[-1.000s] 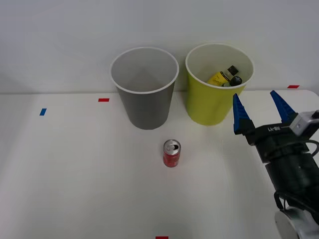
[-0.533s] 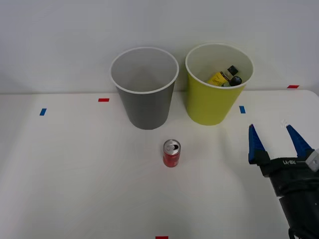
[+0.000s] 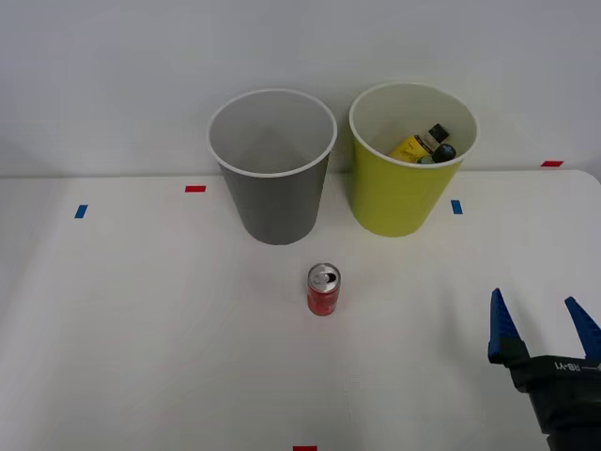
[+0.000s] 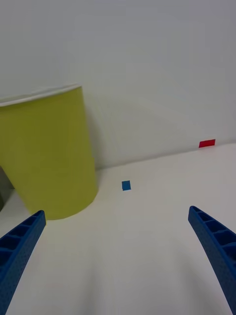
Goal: Put cans in the gray bin, plastic bottles in the light green bin
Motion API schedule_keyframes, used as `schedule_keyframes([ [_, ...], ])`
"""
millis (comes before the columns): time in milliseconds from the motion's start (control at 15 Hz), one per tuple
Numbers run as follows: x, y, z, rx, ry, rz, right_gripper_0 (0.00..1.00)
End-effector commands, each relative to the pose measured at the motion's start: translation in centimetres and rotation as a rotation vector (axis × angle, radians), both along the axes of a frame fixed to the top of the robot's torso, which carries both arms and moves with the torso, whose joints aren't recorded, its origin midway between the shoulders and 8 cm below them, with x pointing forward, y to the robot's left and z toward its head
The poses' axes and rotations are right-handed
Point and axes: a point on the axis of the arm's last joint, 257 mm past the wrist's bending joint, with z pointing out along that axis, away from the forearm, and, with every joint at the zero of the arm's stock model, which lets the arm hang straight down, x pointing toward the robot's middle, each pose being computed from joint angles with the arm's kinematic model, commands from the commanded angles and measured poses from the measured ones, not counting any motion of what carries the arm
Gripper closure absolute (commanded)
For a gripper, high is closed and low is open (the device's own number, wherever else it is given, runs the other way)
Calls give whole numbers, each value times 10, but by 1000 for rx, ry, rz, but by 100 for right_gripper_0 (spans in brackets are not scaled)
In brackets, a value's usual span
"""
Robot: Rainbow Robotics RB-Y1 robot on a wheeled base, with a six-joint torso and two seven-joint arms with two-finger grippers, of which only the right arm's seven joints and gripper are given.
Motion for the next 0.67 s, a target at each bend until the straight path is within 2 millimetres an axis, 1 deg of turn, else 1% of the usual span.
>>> schedule_keyframes([
  [67,-14,8,-15,64,27,-36,0],
  [200,-24,14,-26,112,46,-73,0],
  [400,-34,21,-35,144,57,-86,0],
  [533,-45,29,-47,155,19,-82,0],
  [600,-51,36,-52,153,-7,-68,0],
  [667,-57,40,-53,145,-25,-54,0],
])
